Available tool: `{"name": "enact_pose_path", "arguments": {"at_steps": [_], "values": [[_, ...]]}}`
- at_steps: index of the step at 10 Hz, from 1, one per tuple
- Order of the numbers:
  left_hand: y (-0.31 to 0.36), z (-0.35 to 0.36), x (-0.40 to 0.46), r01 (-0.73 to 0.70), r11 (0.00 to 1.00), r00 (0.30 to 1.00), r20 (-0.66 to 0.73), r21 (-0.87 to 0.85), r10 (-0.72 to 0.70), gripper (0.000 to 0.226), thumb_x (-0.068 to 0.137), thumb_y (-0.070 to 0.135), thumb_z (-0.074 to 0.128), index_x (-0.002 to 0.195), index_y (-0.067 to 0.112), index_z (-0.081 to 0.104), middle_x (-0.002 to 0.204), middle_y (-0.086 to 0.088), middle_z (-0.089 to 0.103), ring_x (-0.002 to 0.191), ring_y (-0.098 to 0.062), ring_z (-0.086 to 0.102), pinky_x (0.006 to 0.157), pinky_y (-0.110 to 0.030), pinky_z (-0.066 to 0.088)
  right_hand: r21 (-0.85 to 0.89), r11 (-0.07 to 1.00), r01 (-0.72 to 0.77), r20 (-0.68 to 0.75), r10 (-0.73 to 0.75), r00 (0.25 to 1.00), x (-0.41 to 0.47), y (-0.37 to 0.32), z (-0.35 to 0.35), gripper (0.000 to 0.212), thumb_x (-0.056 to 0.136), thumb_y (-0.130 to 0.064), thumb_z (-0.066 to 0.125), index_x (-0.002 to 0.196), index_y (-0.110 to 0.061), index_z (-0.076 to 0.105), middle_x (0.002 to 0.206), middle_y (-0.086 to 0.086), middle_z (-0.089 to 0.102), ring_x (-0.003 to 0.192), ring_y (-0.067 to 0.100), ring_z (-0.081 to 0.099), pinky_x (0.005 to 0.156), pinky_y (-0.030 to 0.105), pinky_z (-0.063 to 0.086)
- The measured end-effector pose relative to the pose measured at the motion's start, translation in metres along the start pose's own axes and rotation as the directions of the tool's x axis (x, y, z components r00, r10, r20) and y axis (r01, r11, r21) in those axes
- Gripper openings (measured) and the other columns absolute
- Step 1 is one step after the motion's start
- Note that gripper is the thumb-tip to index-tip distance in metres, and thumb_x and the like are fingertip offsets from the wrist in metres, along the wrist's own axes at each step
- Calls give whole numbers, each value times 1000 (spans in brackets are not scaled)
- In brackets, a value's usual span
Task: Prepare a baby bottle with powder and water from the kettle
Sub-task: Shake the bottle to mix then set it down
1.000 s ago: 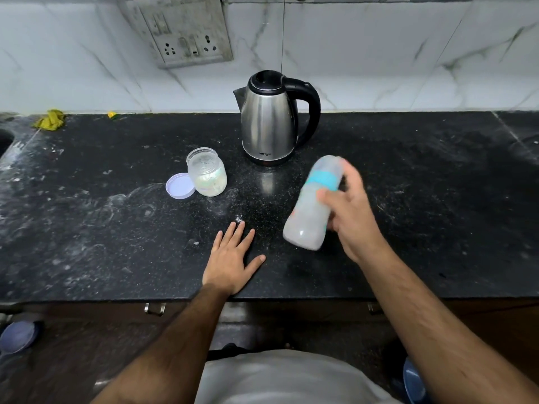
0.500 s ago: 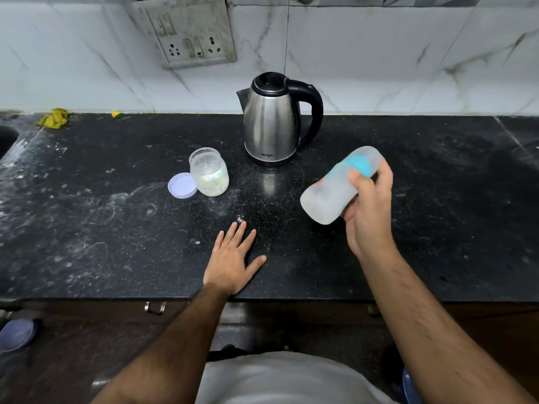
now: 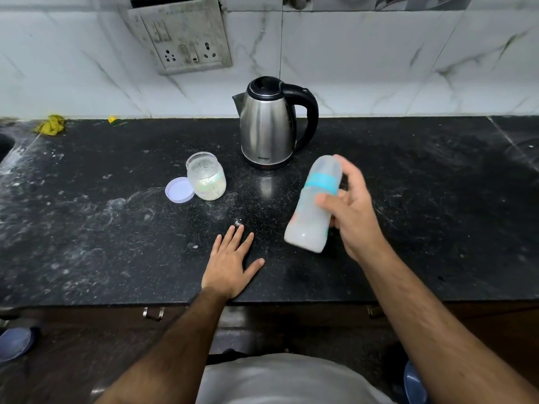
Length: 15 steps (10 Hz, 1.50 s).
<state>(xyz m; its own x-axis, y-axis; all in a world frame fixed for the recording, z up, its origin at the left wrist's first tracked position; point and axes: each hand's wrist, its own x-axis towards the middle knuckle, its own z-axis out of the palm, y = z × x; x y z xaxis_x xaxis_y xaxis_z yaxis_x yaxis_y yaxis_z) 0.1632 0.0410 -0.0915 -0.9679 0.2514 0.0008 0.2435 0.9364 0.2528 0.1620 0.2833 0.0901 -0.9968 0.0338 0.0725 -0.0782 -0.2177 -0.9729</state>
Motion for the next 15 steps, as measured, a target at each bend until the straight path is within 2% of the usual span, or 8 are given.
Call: {"name": "enact_pose_path", "arguments": {"at_steps": [1,6,7,9,11,12,14,15], "values": [[0,1,0,-1,1000,1000,-1,3,1,78,91,74,20,155,30,24,166,3,8,153,-12,-5,124,-40,-1,110,992,55,-236,-28,971,7,-2,-4,69,84,-18,60,146,-23,32,88,-16,72,82,9,68,68,32,58],[0,0,0,1,1000,1000,2,-13,-1,78,91,74,22,155,29,25,166,3,8,153,-12,-5,124,-40,-1,-16,998,-59,27,59,998,-1,-3,3,74,81,-14,65,146,-27,32,87,-6,75,77,10,70,58,24,55],[0,0,1,2,1000,1000,9,1,-2,78,91,74,20,155,30,24,166,4,6,152,-12,-6,124,-39,-2,77,997,8,-214,8,977,5,-4,-2,70,84,-20,62,146,-24,31,87,-16,73,80,8,70,61,29,57],[2,-2,-1,0,1000,1000,7,-6,0,79,90,74,19,155,29,24,166,2,8,153,-13,-4,124,-39,-3,-37,995,-90,-5,90,996,-5,-1,2,78,80,-17,66,147,-27,30,83,-6,74,74,9,70,55,25,54],[2,-4,-1,-3,1000,1000,14,-7,3,79,90,74,19,155,29,24,166,2,7,153,-14,-4,124,-39,-3,73,997,-2,-254,21,967,6,-2,-4,71,87,-19,62,149,-26,27,87,-16,74,83,11,72,64,33,58],[2,-4,0,-1,1000,1000,12,-11,1,79,90,73,21,155,29,25,166,2,8,153,-14,-3,124,-40,-2,-37,995,-89,14,89,996,-3,1,1,77,82,-17,66,149,-26,28,85,-6,74,76,9,71,56,25,55],[2,-4,-1,0,1000,1000,16,0,0,80,89,74,18,155,30,23,166,2,7,153,-14,-5,124,-40,-2,97,995,9,-243,15,970,3,2,-2,74,85,-23,63,149,-24,26,90,-12,75,85,11,72,63,30,57],[2,-3,-1,-1,1000,1000,12,-7,1,79,90,74,20,155,29,25,166,2,8,153,-14,-4,124,-40,-1,-11,998,-69,-22,68,997,-5,5,2,76,83,-18,65,148,-28,28,87,-8,75,78,8,71,56,23,54]]}}
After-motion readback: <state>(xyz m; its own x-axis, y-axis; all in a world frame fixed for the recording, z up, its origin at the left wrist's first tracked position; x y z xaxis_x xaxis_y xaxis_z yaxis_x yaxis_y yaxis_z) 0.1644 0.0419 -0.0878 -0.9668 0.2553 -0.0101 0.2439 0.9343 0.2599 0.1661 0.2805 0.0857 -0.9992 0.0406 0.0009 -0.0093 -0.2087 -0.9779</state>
